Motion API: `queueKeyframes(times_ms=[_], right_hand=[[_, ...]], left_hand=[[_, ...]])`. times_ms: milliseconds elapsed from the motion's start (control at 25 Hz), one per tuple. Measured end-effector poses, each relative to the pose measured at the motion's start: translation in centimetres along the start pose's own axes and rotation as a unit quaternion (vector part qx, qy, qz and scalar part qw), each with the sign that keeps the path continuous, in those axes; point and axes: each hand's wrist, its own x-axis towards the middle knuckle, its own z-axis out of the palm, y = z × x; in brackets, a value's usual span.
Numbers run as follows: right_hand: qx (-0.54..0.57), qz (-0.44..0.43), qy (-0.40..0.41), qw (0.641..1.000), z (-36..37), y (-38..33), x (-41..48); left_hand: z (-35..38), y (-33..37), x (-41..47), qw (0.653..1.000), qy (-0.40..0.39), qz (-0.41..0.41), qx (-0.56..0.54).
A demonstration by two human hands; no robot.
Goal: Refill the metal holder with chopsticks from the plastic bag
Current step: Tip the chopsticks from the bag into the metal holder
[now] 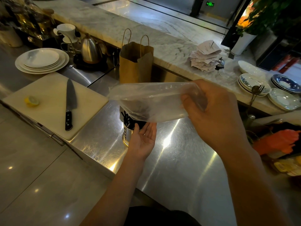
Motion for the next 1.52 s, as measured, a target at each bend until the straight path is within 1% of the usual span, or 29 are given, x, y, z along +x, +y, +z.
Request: queueKeyframes(times_ms=[440, 600, 760, 880, 1000, 1120, 1240, 1400, 1520], right_hand=[[0.074, 0.027, 0.018, 0.997, -0.9, 0.4, -0.6], [0.08, 0.043, 0.042, 0.995, -1.5, 1.6, -0.5], [0.091, 0.069, 0.067, 0.991, -1.9, 3.0, -0.4], [0.101, 0.08, 0.07, 0.989, -2.0, 4.3, -0.6], [0.137, 0.105, 0.074, 0.982, -2.0, 5.4, -0.9], [0.164, 0.13, 0.081, 0.974, -2.1, 6.7, -1.4], [0.221, 0.167, 0.088, 0.957, -1.8, 8.3, -2.0], [0.24, 0.196, 0.1, 0.945, -0.9, 9.9, -2.9], [0.274, 0.209, 0.102, 0.933, -0.2, 10.5, -3.5]], left_hand=[[0.3, 0.2, 0.7, 1.0, 0.017, 0.015, -0.013], [0.4, 0.1, 1.0, 0.999, 0.025, 0.027, -0.016], [0.3, 0.0, 0.8, 0.999, 0.012, 0.019, -0.035], [0.4, 0.0, 0.8, 0.999, 0.014, 0.019, -0.024], [0.3, 0.0, 0.8, 0.999, 0.025, 0.024, -0.011], [0.3, 0.1, 0.7, 0.999, 0.034, 0.026, 0.019], [0.0, 0.3, 0.9, 0.996, 0.044, 0.031, 0.066], [-0.4, 0.6, 1.4, 0.983, 0.054, 0.043, 0.171], [-0.4, 0.9, 1.8, 0.971, 0.067, 0.066, 0.219]])
